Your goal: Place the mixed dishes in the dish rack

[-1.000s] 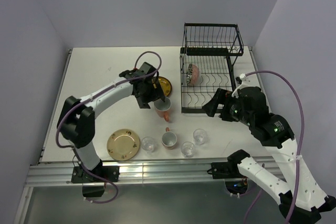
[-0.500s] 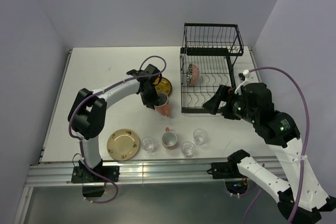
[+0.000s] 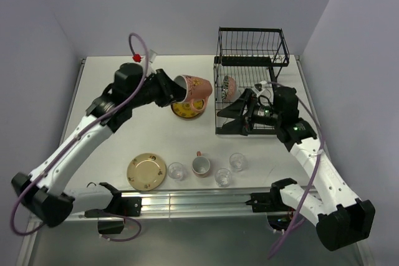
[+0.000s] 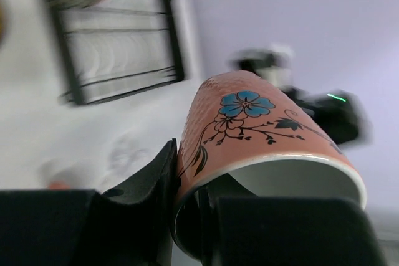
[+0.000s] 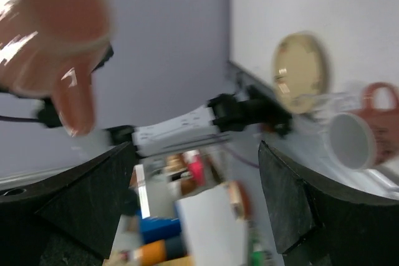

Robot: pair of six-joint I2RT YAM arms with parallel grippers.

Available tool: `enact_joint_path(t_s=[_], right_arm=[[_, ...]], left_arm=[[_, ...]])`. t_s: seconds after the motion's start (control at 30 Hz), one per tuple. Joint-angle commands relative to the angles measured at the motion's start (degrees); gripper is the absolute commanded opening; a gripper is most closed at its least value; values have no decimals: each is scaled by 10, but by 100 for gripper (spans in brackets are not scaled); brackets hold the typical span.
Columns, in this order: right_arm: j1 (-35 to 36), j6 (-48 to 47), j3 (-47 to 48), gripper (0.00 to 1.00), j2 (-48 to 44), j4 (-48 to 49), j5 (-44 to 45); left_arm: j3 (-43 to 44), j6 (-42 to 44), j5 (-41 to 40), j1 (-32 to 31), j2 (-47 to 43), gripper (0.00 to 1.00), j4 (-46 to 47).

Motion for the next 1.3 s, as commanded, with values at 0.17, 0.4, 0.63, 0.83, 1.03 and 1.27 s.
enact_joint_path(t_s=[0.17, 0.4, 0.63, 0.83, 1.03, 1.27], right_arm=[[22, 366, -75, 86, 0, 517, -112], [43, 412, -72, 84, -18, 560, -86], [79, 423, -73, 81, 14, 608, -64], [88, 417, -56, 73, 47, 632, -43], [88, 415, -52, 60, 60, 639, 3], [96, 397, -51, 0, 44, 593, 46]], left_arm=[[-121, -130, 120, -2, -63, 0, 336], [-98, -140, 131, -2, -41, 0, 368], [-84, -168, 144, -8, -10, 0, 424], [-86, -156, 144, -24, -9, 0, 423], [-108, -147, 131, -39, -23, 0, 414], [-114, -142, 116, -48, -21, 0, 411]])
